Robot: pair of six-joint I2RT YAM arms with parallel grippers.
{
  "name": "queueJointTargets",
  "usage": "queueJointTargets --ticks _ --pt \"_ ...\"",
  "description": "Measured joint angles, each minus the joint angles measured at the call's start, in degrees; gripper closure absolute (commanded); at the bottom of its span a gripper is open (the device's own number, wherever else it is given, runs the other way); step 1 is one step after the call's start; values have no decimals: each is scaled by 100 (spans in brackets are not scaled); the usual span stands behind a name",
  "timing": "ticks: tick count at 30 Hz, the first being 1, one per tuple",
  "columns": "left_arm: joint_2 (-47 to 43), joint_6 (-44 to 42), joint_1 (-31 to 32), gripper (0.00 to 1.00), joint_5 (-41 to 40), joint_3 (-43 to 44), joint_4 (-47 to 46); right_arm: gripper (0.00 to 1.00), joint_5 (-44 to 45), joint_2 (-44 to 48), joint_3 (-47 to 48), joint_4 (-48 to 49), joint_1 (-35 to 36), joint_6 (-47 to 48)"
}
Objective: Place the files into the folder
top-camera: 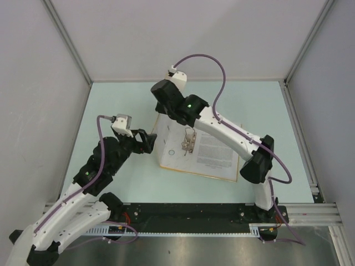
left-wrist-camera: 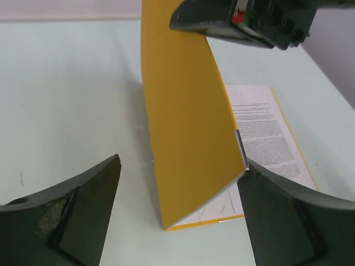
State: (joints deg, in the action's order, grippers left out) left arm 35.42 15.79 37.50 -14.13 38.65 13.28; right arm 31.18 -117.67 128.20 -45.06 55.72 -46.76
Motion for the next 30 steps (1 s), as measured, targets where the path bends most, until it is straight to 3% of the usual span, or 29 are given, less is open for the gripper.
queueJointTargets --ticks 5,13,19,25,30 --pt "-184 343 22 3 372 610 570 100 -660 1283 -1971 1051 -374 -48" --pt "-350 638 -2 2 367 1397 807 100 -2603 3379 -5099 2686 -1757 151" --pt "581 876 -50 2 623 1362 774 100 -4389 4424 -7031 3757 -3248 573" --pt "1572 1180 -168 2 1069 1027 654 100 -5860 4325 -7962 4122 -4732 1069" --pt "1882 1379 -286 2 1246 831 518 100 -6015 4081 -8662 4468 -5139 1366"
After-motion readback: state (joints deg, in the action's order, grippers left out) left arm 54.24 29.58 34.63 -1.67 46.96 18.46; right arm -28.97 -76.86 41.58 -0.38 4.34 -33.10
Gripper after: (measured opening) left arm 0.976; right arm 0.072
